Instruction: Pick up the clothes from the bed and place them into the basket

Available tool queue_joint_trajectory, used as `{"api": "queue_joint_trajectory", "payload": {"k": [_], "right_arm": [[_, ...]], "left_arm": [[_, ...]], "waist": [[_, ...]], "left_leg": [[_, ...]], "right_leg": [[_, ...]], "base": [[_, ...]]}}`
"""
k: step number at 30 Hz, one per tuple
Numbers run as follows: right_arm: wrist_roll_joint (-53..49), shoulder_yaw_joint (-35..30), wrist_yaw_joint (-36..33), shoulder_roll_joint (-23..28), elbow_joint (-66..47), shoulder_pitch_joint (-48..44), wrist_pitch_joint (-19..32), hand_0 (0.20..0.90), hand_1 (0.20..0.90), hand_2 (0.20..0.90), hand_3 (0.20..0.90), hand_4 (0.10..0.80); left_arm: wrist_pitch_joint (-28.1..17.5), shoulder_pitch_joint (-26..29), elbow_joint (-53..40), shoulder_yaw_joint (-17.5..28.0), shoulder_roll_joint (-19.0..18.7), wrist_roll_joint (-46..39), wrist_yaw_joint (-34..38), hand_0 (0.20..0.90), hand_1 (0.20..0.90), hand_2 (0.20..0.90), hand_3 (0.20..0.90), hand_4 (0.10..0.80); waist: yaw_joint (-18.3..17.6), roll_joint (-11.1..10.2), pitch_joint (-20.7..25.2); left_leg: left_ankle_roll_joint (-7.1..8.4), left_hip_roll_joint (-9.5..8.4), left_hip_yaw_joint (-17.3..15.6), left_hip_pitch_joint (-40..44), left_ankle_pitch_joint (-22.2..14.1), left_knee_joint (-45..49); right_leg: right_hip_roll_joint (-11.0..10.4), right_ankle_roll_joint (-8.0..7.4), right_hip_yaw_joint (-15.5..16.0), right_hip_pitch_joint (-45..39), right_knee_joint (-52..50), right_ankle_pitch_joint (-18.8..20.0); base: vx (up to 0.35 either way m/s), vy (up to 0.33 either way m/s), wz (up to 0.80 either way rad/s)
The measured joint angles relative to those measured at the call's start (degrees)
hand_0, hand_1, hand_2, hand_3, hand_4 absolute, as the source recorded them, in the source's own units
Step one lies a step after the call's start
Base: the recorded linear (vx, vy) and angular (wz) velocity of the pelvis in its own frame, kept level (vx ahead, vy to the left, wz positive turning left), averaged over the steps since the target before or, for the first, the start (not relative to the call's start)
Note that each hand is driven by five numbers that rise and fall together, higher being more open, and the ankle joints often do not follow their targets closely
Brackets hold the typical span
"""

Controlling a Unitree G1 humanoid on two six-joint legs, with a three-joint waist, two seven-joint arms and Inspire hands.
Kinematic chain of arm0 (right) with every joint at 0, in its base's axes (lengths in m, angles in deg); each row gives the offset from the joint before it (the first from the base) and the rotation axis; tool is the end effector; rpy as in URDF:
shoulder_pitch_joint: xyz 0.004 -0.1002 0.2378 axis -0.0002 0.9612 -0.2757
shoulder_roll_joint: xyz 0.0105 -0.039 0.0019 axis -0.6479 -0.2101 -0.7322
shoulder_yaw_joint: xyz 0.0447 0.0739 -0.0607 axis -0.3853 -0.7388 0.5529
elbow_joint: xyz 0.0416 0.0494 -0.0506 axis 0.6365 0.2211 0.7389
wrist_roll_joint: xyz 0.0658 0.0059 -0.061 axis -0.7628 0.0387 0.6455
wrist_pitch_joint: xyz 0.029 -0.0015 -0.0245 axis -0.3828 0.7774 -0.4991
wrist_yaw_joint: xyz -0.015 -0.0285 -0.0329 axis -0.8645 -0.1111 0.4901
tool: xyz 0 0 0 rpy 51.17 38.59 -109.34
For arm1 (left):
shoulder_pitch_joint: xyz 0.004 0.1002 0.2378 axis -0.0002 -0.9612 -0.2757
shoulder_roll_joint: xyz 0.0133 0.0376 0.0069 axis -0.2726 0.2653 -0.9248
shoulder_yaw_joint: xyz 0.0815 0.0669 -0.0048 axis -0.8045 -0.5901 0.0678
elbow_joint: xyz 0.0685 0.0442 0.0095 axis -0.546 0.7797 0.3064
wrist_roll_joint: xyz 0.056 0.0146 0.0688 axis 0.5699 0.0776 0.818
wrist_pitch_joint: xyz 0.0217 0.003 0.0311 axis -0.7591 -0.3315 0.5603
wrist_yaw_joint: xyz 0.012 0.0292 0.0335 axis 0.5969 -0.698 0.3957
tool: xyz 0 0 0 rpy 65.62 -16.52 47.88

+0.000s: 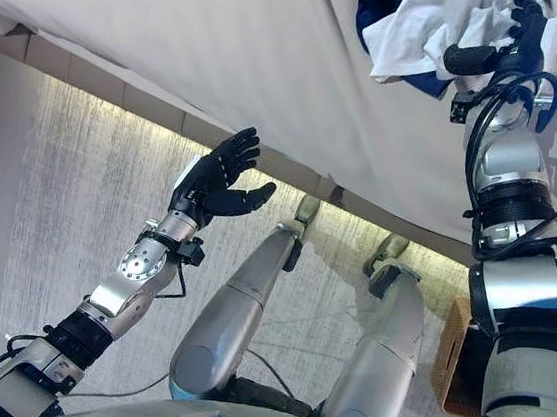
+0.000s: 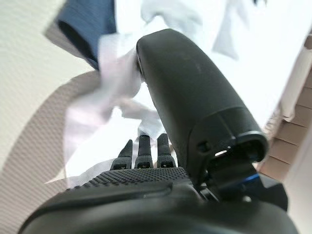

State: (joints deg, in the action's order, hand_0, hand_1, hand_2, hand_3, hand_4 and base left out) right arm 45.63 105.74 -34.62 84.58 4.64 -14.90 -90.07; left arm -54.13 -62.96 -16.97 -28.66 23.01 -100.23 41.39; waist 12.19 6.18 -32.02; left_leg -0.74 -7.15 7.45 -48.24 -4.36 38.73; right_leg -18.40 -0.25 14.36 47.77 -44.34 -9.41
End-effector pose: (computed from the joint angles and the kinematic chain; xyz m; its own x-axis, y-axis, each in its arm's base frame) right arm 0.3415 -0.2452 0.2522 0.8259 -0.4814 0.2935 0.5592 0.7656 -0.3180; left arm 0.2183 0.1679 0.0523 0.9664 -0.2240 0.1261 0.2286 0.9732 -0.0233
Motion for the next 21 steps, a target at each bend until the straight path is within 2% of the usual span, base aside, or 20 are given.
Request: {"api": "queue_joint_trajectory", "payload": {"k": [2, 3, 4, 5, 6, 7, 15, 21], "right_arm": [[0.4, 0.4, 0.2, 0.3, 1.8, -1.8, -0.1, 0.900, 0.900, 0.900, 0.900, 0.800], [0.4, 1.0, 0.3, 0.7, 2.4, -2.6, -0.4, 0.832, 0.832, 0.832, 0.820, 0.720], [0.4, 1.8, 0.4, 1.2, 3.0, -3.5, -0.6, 0.585, 0.585, 0.585, 0.532, 0.432], [0.4, 1.8, 0.4, 1.3, 3.2, -3.8, -0.7, 0.556, 0.556, 0.556, 0.499, 0.399], [0.4, 1.9, 0.4, 1.6, 3.8, -4.4, -0.8, 0.406, 0.406, 0.406, 0.324, 0.224], [0.4, 2.1, 0.3, 2.2, 4.0, -4.9, -0.9, 0.300, 0.300, 0.300, 0.200, 0.100], [0.3, 3.4, 0.8, 3.4, 5.5, -5.3, -1.1, 0.300, 0.300, 0.300, 0.200, 0.100], [0.1, 3.6, 1.6, 2.7, 8.6, -4.6, -1.4, 0.300, 0.300, 0.300, 0.200, 0.100]], "left_arm": [[0.0, -0.3, 0.0, 0.0, -0.6, 0.0, 0.1, 0.900, 0.900, 0.900, 0.900, 0.800], [0.0, -0.6, -0.2, 0.0, -0.9, 0.0, 0.1, 0.900, 0.900, 0.900, 0.900, 0.800], [0.0, -1.0, -0.6, 0.0, -1.3, 0.0, 0.1, 0.900, 0.900, 0.900, 0.900, 0.800], [0.0, -1.3, -1.0, 0.0, -1.5, 0.0, 0.1, 0.900, 0.900, 0.900, 0.900, 0.800], [0.0, -2.1, -2.2, 0.1, -2.0, -0.1, 0.2, 0.900, 0.900, 0.900, 0.900, 0.800], [-0.2, -2.6, -2.8, 0.0, -2.4, -0.3, 0.2, 0.900, 0.900, 0.900, 0.900, 0.800], [-1.2, -3.9, -3.6, 0.1, -2.6, -0.5, -0.2, 0.900, 0.900, 0.900, 0.900, 0.800], [-1.3, -4.4, -3.8, 0.1, -2.7, -0.5, -0.9, 0.900, 0.900, 0.900, 0.900, 0.800]], "waist": [[0.0, 0.0, 0.0], [0.0, 0.0, 0.0], [0.0, 0.0, 0.0], [0.0, 0.0, 0.0], [0.0, 0.0, 0.0], [0.3, 0.0, 0.0], [0.2, 0.0, 0.0], [0.2, 0.0, 0.0]], "left_leg": [[-0.30, 0.01, 0.0, -1.7, -0.6, 1.6], [-0.39, 0.02, -0.1, -2.3, -0.7, 2.1], [-0.27, -0.10, -0.4, -2.8, -0.9, 2.3], [-0.28, -0.06, -0.6, -3.0, -0.9, 2.4], [-0.33, 0.03, -1.0, -3.6, -1.0, 3.0], [-0.59, 0.00, -1.3, -4.3, -1.2, 3.7], [-0.92, 0.15, -1.8, -4.1, -1.5, 4.9], [-1.36, 0.73, -2.4, 1.0, -1.6, 3.4]], "right_leg": [[-0.2, -0.15, -0.1, 1.3, -1.1, -0.1], [-0.3, -0.17, -0.1, 1.7, -1.4, -0.1], [-0.7, -0.24, -0.3, 2.3, -1.9, -0.2], [-0.8, -0.24, -0.4, 2.6, -2.0, -0.2], [-0.9, -0.31, -0.7, 3.2, -2.6, -0.2], [-1.0, -0.39, -1.1, 4.0, -3.1, -0.3], [-0.8, -0.40, -1.7, 3.7, -3.4, -0.3], [-0.1, -0.02, -1.7, -1.6, -0.6, 0.1]], "base": [[-0.011, 0.007, 0.02], [-0.024, 0.013, 0.08], [-0.017, 0.007, 0.07], [-0.017, 0.009, 0.07], [0.000, 0.000, 0.00], [0.000, 0.000, 0.00], [-0.004, 0.000, -0.04], [-0.001, 0.016, -0.08]]}}
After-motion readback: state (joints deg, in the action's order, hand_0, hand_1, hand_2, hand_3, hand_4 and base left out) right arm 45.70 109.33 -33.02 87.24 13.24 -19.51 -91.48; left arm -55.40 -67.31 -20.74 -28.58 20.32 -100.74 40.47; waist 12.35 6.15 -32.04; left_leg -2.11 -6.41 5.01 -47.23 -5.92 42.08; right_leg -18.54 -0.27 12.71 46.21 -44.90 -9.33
